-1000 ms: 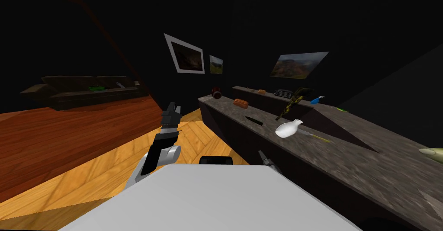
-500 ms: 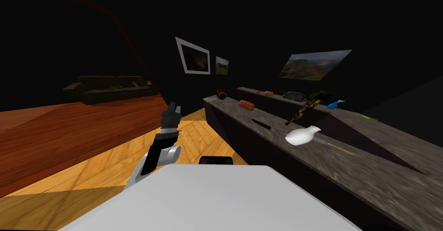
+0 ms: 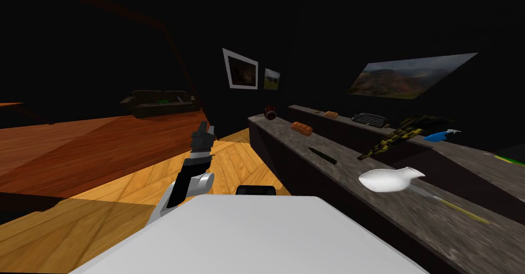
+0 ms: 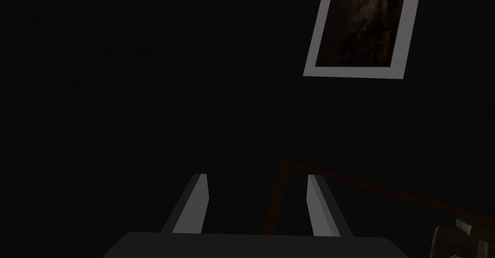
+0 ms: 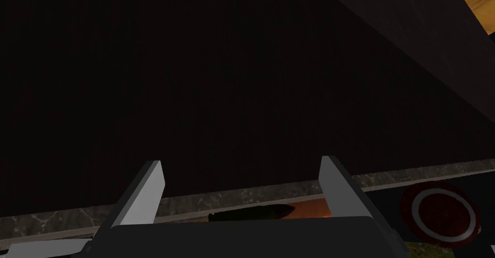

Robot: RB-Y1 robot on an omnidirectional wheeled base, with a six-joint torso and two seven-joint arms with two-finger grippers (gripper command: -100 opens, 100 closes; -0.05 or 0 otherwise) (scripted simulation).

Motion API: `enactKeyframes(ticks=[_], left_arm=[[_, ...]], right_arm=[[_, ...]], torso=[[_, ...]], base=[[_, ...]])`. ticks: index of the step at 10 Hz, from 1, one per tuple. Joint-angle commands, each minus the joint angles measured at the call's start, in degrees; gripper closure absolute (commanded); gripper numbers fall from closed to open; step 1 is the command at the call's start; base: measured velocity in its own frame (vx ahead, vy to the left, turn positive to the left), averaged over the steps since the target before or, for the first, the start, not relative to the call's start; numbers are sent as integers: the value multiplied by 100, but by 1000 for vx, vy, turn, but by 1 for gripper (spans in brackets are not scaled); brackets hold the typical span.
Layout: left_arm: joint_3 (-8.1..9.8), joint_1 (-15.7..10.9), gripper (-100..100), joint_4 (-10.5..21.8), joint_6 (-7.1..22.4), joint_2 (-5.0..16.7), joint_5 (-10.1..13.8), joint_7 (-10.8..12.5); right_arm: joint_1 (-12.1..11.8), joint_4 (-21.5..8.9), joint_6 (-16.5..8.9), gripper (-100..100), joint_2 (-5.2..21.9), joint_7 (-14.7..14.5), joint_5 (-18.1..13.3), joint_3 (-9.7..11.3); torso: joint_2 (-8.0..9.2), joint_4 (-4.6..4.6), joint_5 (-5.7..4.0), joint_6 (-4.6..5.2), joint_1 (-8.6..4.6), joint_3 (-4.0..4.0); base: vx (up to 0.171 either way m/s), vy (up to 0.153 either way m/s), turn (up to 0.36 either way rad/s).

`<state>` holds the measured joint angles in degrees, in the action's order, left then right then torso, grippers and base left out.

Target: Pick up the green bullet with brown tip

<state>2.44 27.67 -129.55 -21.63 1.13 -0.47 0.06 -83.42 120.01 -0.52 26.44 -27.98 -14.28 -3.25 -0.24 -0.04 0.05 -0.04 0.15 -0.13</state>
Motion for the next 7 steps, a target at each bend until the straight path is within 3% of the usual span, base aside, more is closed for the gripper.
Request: enactKeyframes(ticks=[1,4,7], left_arm=[[0,0,0,0,0,0,0,0],[1,1,0,0,0,0,0,0],[1,1,0,0,0,1,0,0]], right_arm=[[-166,-79,-101,-100,86,-104,-28,-21],[-593,-310,-239,-100,306,-391,-135,-122],[-806,-433,-284,-100,417,-527,-183,-179]], torso=[[0,0,0,0,0,0],[3,0,-3,6,-11,1],[-4,-1,-4,2,-19,-2]], base=[[79,35,79],[88,19,171],[86,-4,153]])
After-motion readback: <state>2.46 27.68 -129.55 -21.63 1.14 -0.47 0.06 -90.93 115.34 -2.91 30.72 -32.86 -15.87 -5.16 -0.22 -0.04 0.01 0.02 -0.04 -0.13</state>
